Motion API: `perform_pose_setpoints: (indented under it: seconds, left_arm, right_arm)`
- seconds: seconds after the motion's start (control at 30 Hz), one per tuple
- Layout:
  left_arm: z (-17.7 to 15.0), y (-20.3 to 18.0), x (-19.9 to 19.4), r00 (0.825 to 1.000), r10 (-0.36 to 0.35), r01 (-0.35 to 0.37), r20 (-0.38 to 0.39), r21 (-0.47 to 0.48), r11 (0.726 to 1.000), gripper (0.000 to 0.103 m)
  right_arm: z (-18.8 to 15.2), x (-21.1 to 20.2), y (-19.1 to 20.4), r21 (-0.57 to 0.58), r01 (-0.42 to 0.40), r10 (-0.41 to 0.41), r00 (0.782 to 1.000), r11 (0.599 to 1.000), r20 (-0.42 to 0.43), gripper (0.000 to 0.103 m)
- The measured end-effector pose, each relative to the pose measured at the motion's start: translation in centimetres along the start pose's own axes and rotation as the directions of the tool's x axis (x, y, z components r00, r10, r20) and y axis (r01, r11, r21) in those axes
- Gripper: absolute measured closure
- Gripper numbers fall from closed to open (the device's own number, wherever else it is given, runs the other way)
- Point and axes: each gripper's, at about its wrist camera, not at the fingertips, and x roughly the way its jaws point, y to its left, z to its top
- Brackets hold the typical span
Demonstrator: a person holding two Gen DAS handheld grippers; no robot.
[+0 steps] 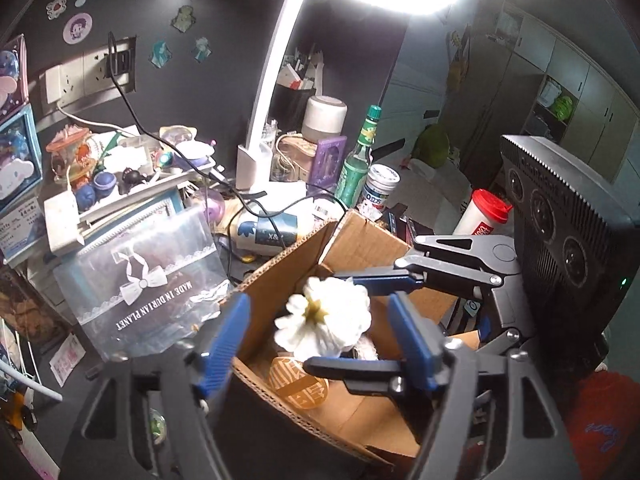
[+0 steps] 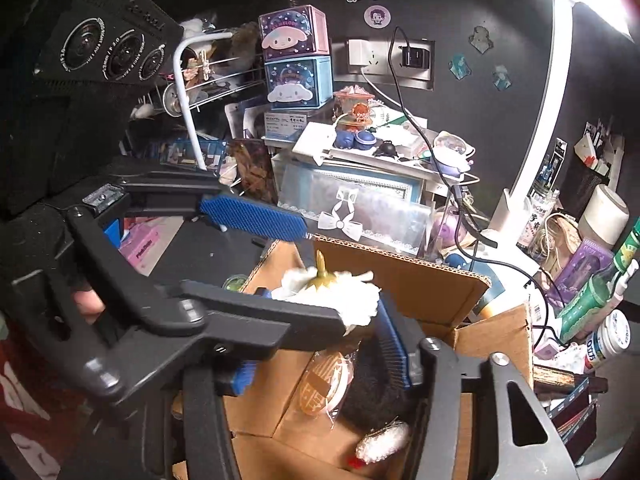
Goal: Organize objects
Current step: 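Carry the daisy over the box and open both tools, then reach to the green jelly cup and grasp it between both tools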
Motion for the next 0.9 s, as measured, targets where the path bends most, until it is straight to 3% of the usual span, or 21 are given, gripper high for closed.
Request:
perform_pose_setpoints:
  seconds: [0.27, 0.47, 0.67, 0.77, 0.9]
  left_arm:
    - [-0.5, 1.1, -2.8, 0.997, 0.053, -0.052, 0.055, -0.020, 0.998, 0.020]
    - [-2.5, 3.1, -6.7, 0.986, 0.116, -0.107, 0.123, -0.082, 0.991, 0.018]
    - [-6.2, 6.0, -10.2, 0.955, 0.258, -0.238, 0.145, -0.142, 0.961, 0.015]
    - [-8.7, 7.6, -11.5, 0.932, 0.335, -0.308, 0.141, -0.182, 0.934, 0.015]
    - [-11.9, 9.8, -12.3, 0.916, 0.382, -0.347, 0.125, -0.235, 0.908, 0.015]
  right_arm:
    - [0.2, -0.7, 0.9, -0.019, 0.005, -0.005, 1.000, 1.000, 0.019, 0.049]
    - [0.5, -1.5, 4.6, -0.073, -0.054, 0.058, 0.997, 0.996, 0.058, 0.049]
    - [0.3, -0.3, 10.9, -0.157, -0.168, 0.179, 0.982, 0.973, 0.056, 0.049]
    - [-0.3, 1.9, 13.8, -0.172, -0.235, 0.241, 0.970, 0.957, 0.015, 0.049]
    - [-1.3, 6.4, 16.2, -0.135, -0.289, 0.283, 0.957, 0.948, -0.063, 0.049]
